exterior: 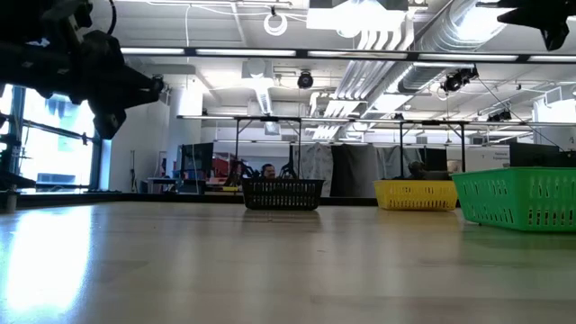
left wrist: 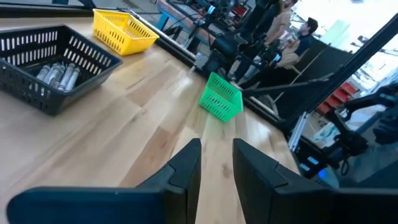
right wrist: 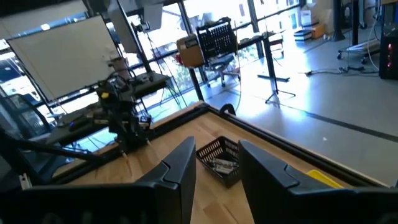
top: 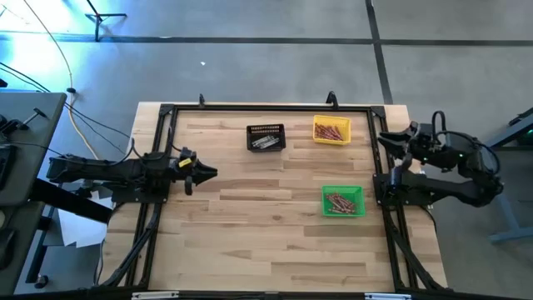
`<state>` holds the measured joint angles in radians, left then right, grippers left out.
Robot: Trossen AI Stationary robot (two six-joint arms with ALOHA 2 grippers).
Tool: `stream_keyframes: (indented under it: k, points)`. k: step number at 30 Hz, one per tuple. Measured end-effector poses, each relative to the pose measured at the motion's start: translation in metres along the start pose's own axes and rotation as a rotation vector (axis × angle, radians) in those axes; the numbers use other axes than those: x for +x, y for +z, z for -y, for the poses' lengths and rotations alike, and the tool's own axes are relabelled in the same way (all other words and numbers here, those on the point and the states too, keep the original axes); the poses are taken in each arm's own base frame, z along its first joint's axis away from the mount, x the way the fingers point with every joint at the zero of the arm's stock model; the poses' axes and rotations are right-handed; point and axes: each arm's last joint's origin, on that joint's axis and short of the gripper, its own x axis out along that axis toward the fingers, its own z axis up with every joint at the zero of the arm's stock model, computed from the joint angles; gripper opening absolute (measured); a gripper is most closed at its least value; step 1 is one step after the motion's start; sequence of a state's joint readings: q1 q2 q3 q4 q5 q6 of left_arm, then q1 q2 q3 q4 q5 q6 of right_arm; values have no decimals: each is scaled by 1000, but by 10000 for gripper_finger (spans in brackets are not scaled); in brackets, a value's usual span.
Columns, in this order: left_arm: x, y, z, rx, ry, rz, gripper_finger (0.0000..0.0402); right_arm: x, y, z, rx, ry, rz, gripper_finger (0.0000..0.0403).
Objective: Sort crayons
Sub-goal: Return to Home Position
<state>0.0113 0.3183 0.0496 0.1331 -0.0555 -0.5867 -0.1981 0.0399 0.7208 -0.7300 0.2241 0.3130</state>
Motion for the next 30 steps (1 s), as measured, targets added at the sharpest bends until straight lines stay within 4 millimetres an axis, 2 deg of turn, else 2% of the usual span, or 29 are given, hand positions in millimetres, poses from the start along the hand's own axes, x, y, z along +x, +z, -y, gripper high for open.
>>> stream_keyframes:
  k: [4, 10, 16, 21, 30]
  points:
    - [1, -8, -5, 31, 1, -2, 78, -7, -2, 3, 4, 5, 14, 106]
    - [1, -8, -5, 69, -1, 3, 78, -3, -7, 3, 16, 0, -6, 106]
    - [1, -8, -6, 60, 3, -3, 78, 31, -41, 5, 76, 9, -67, 106]
    - [1, -8, -6, 38, 3, -4, 78, 61, -70, 4, 142, 123, -22, 106]
    - [1, -13, -9, -36, 38, -54, 78, 86, -105, 9, 208, 205, 85, 106]
